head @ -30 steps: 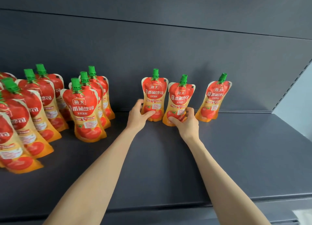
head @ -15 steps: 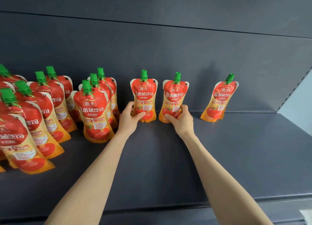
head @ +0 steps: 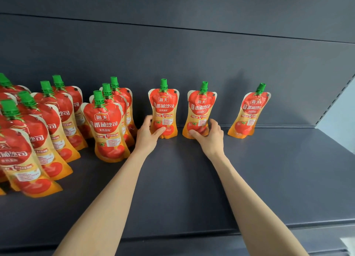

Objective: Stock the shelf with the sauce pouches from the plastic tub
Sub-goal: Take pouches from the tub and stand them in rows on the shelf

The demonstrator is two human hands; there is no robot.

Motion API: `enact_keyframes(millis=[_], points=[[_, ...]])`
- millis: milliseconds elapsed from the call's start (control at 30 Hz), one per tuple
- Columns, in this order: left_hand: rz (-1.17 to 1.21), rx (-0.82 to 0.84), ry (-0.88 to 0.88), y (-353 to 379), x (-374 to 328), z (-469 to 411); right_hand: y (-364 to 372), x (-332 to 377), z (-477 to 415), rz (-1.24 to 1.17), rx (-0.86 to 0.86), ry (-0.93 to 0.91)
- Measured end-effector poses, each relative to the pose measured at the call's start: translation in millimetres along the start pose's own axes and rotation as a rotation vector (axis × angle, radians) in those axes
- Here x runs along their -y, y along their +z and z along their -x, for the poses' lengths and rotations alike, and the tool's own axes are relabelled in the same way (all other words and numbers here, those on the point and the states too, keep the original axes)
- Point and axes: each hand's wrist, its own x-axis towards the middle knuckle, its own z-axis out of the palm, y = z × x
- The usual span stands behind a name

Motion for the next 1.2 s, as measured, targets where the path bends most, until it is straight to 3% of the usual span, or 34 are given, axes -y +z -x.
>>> enact_keyframes(millis=[167,367,600,767,1200], points=[[0.048,0.002,-0.041,-0.2,0.0,0.5,-35.9,-17.1,6.3,-0.137,-0.167,-0.040],[0.000,-0.017,-0.056,3.0,-4.8,2.9,-72.1,-37.2,-7.0,0.058,-0.464,0.072],[-0.021,-0.021,-0.070,0.8,-2.9,2.6,-83.5,-57.4,-39.0,-0.123,-0.266,0.148],[-0.008,-0.022,-0.074,0.8,-2.6,1.7,-85.9,-62.6,-47.5,-0.150,-0.235,0.136],[0.012,-0.009,-0.116,0.0,-4.4,0.9,-82.0,-60.2,-53.6,-0.284,0.070,0.083]])
